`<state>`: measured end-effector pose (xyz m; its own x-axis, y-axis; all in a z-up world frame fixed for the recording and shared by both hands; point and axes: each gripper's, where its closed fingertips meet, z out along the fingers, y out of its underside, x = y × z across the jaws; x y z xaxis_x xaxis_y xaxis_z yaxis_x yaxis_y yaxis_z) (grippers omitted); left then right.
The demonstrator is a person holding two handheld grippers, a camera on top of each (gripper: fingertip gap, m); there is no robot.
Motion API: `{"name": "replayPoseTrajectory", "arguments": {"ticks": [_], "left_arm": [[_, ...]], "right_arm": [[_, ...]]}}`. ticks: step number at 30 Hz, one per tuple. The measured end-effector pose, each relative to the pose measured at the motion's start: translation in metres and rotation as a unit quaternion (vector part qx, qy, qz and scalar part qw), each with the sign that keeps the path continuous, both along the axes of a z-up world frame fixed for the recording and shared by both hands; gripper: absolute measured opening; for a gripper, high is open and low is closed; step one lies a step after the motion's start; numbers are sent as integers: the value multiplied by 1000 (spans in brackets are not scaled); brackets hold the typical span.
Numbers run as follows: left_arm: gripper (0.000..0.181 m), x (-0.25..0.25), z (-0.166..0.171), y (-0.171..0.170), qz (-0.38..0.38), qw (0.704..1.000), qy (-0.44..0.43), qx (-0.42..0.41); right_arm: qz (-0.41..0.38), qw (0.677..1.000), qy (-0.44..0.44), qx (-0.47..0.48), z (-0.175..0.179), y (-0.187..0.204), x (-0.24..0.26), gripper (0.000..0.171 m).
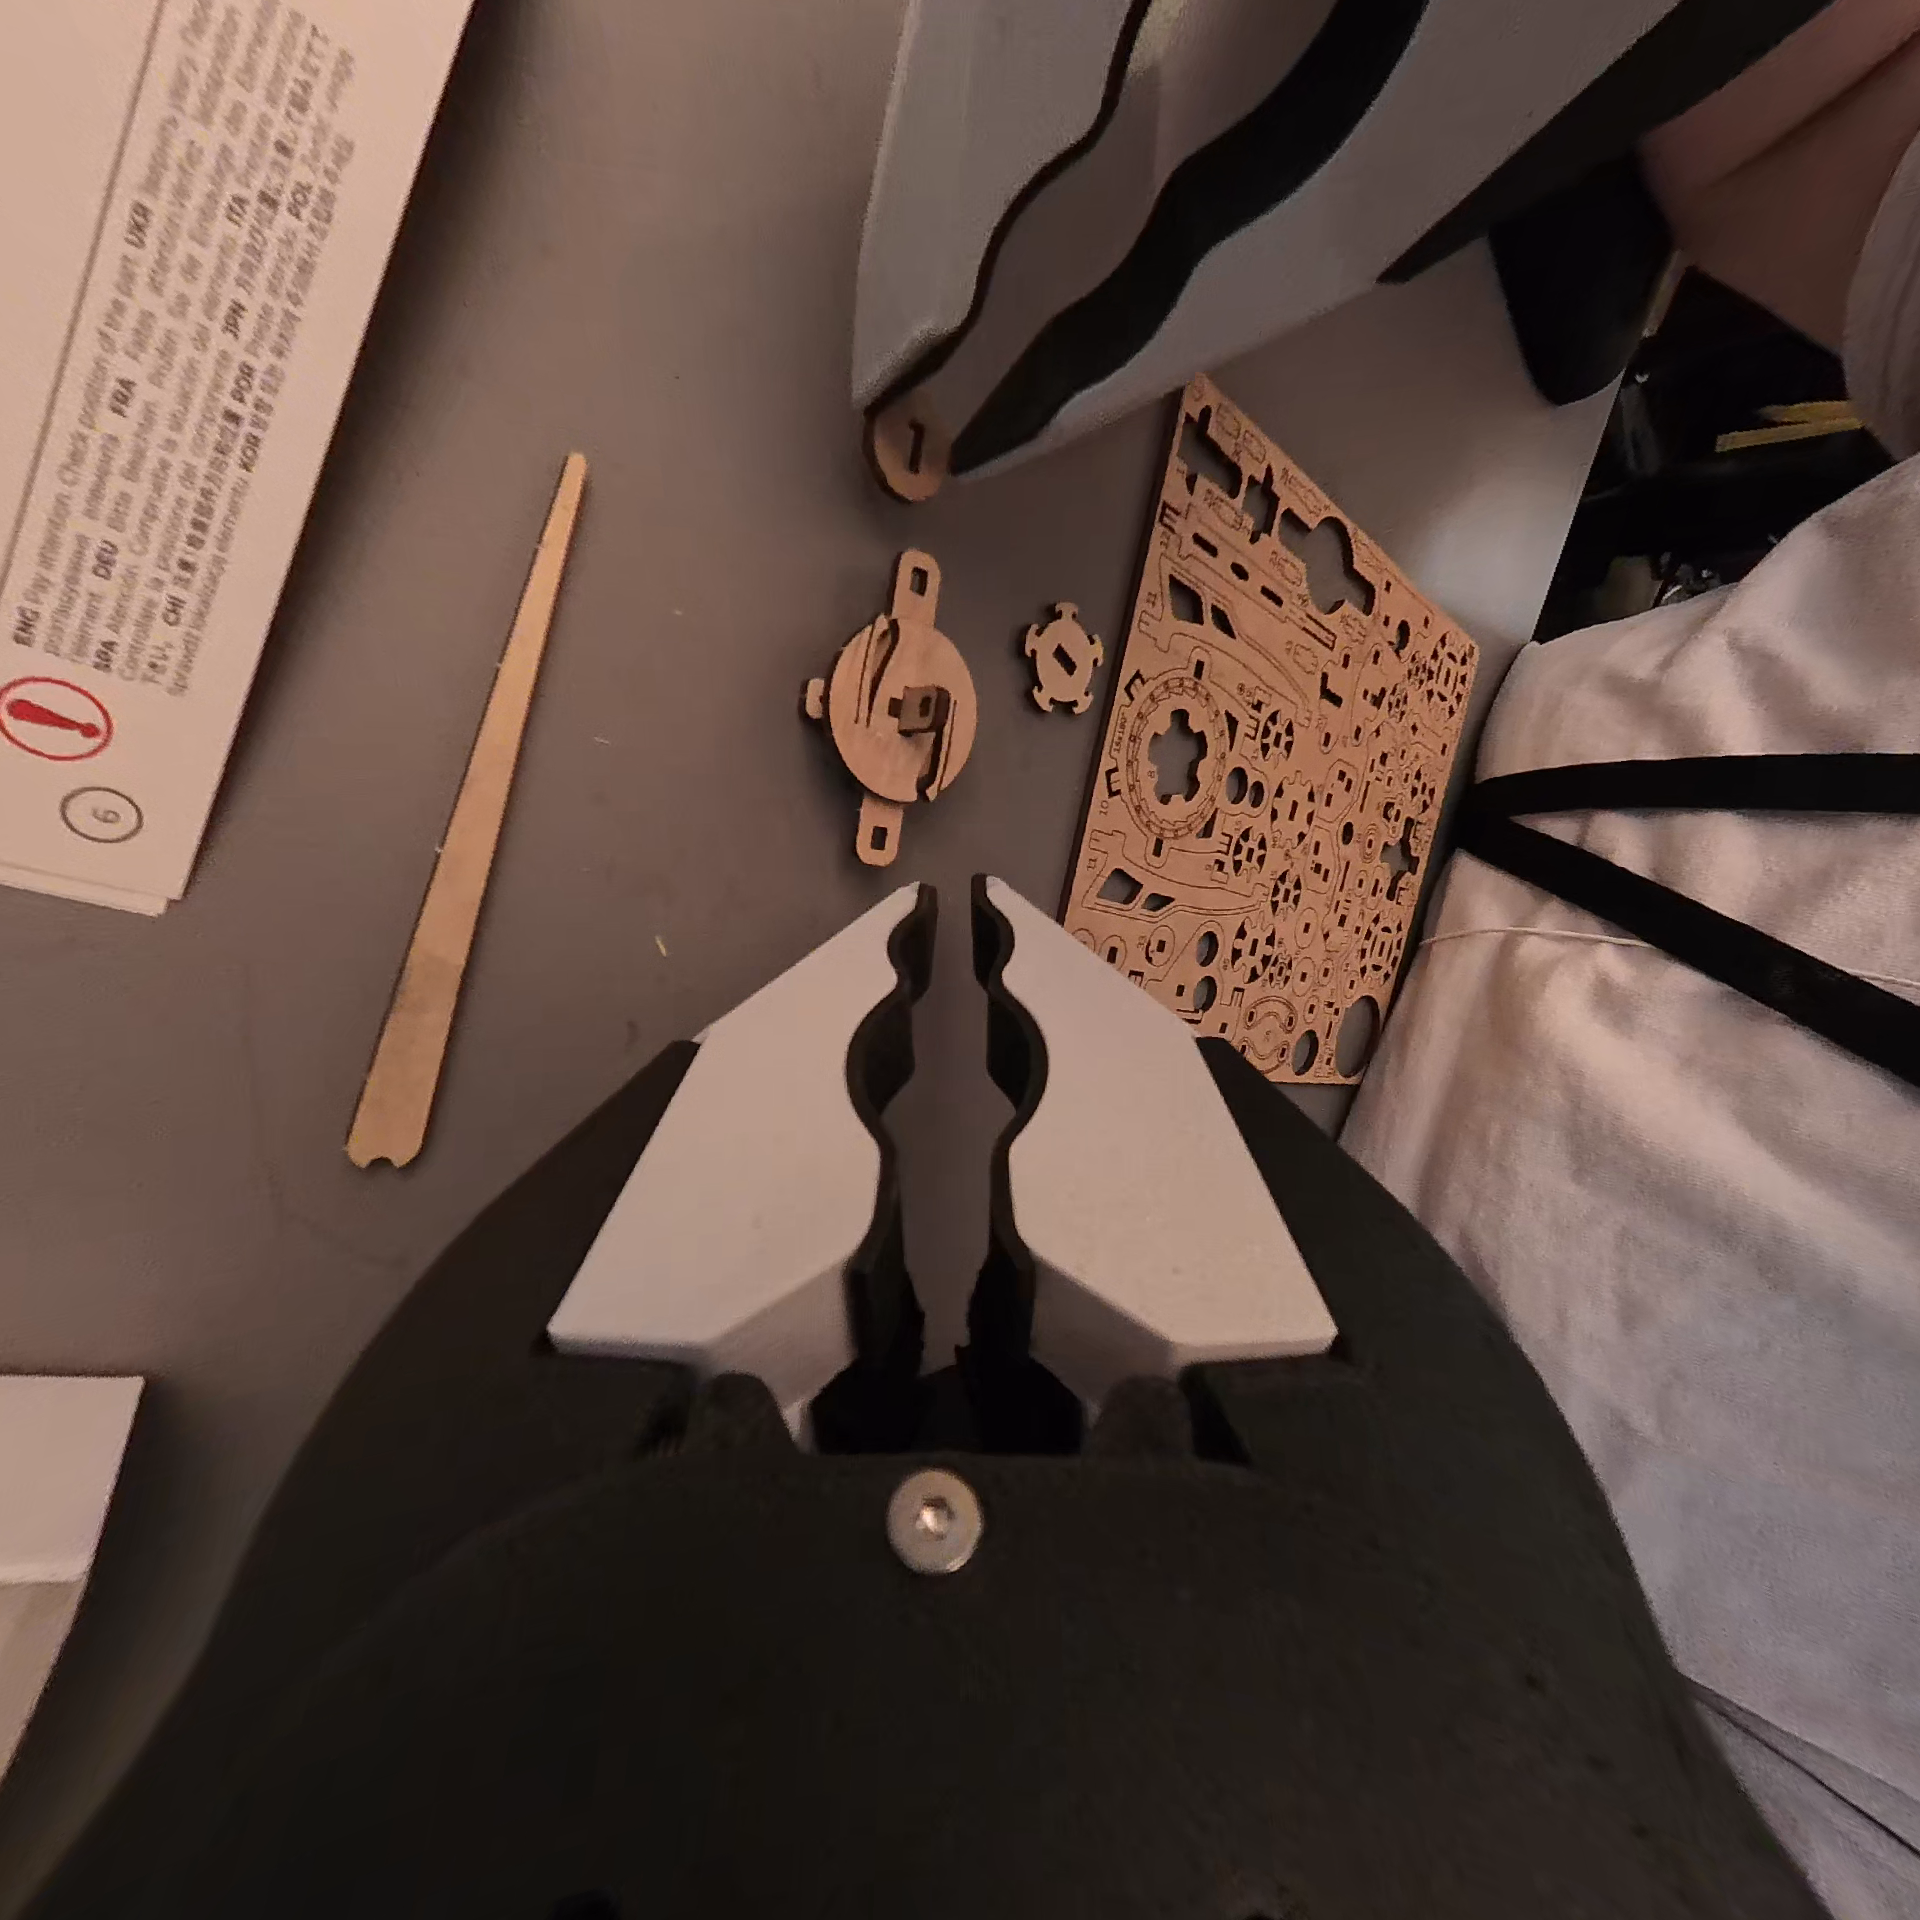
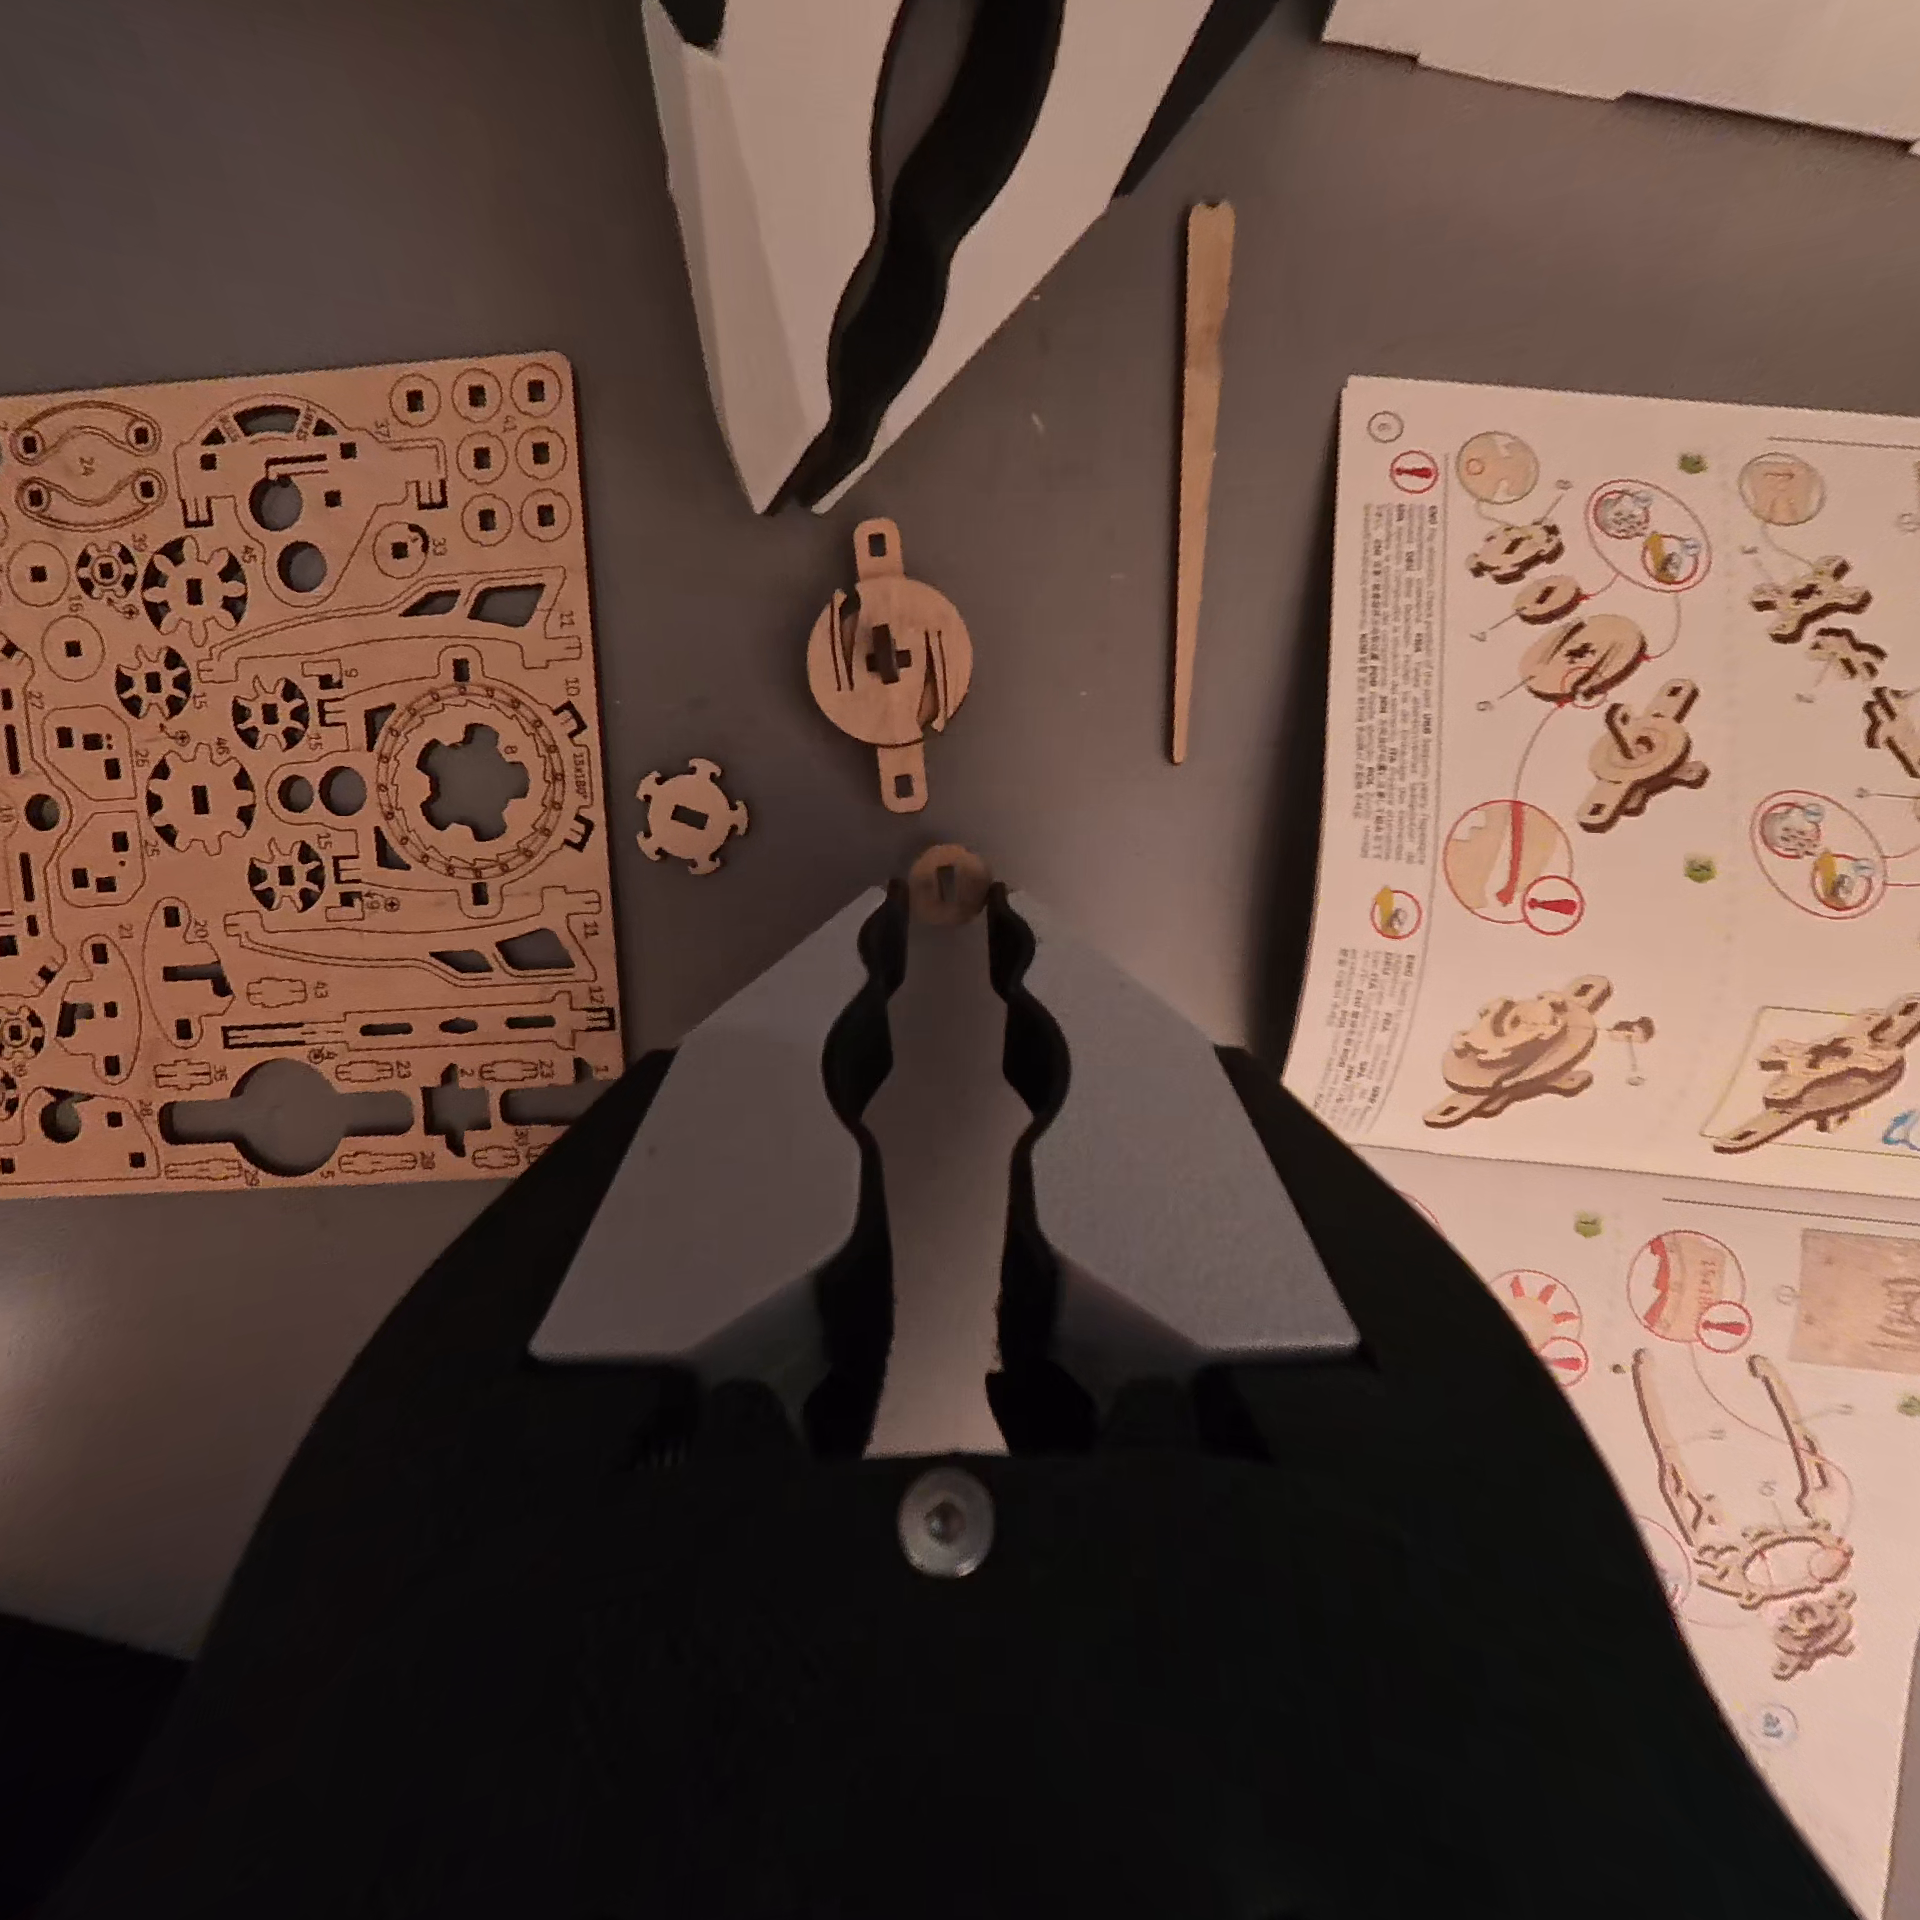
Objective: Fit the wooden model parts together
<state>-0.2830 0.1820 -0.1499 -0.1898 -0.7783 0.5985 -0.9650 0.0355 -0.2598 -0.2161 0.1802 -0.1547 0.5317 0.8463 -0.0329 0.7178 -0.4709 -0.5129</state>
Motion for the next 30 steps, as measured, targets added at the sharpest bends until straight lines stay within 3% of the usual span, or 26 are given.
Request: {"name": "replayPoseTrajectory", "arguments": {"ticks": [12, 19, 26, 30], "left_arm": [[5, 0, 5, 9, 15, 1000, -5, 2], [0, -7, -5, 18, 38, 998, 40, 0], [0, -11, -11, 31, 29, 997, 41, 62], [0, -17, -13, 27, 9, 997, 68, 44]], "right_arm": [[-10, 1000, -16, -7, -2, -1, 11, 15], [-12, 999, -31, -19, -9, -3, 17, 15], [-6, 999, -31, -10, -9, -3, 17, 15], [-2, 1000, -26, -6, -9, -3, 17, 15]]}}
